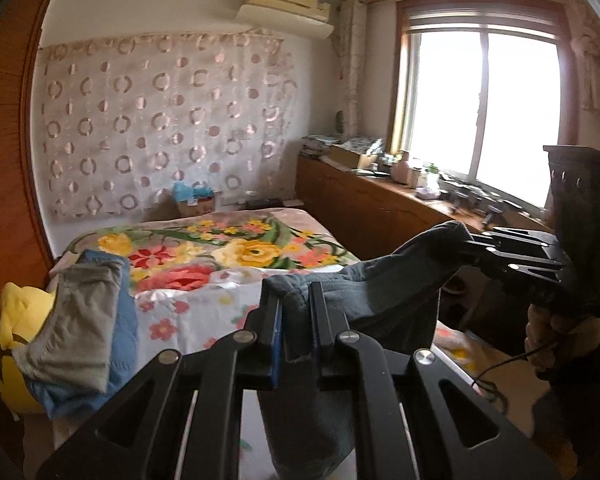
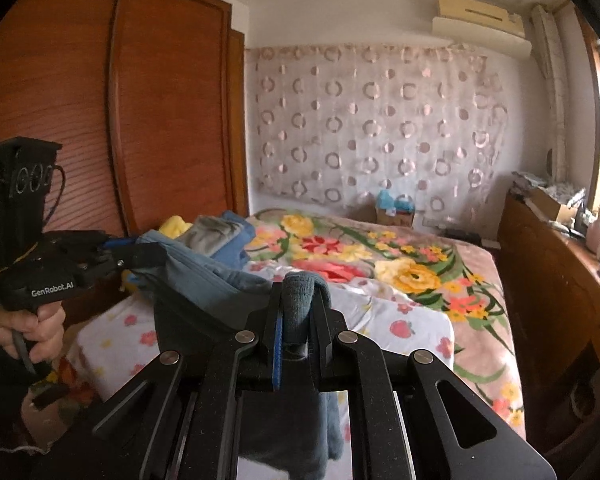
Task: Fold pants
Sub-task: 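Grasp the grey-blue shorts with both grippers and lift them off the bed, then lower the held shorts onto the bed, folding them in half between both grippers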
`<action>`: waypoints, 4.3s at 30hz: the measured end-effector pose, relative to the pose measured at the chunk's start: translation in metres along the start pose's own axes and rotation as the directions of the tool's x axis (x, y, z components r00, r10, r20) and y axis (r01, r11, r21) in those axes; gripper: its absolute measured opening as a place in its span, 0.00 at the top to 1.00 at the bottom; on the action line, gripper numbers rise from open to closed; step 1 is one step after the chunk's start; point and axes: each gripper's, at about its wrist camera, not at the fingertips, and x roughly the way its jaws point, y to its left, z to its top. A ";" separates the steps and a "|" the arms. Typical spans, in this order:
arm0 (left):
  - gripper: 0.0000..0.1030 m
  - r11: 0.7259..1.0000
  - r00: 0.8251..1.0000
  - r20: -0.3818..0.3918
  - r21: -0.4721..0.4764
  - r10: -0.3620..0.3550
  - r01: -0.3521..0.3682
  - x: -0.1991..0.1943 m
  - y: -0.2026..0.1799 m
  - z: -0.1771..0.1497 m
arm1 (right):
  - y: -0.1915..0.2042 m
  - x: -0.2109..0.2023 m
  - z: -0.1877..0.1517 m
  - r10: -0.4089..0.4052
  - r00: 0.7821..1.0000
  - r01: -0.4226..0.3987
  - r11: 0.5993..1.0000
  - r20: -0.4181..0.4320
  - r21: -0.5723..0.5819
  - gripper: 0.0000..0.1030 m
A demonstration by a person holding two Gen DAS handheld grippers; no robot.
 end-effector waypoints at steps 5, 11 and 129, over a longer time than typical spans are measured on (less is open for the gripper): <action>0.92 0.999 0.997 0.070 0.012 0.037 -0.038 0.009 0.017 0.045 | -0.021 0.034 0.041 -0.041 0.999 0.041 0.999 0.031 0.001 0.93; 0.92 0.998 0.998 0.046 0.030 0.050 -0.052 0.020 0.033 0.037 | -0.025 0.060 0.062 -0.042 0.998 0.042 0.999 0.038 -0.014 0.93; 0.91 0.996 0.963 -0.269 -0.091 -0.030 0.006 0.052 0.043 -0.138 | 0.013 0.103 -0.136 0.091 0.961 -0.035 0.976 -0.261 0.213 0.92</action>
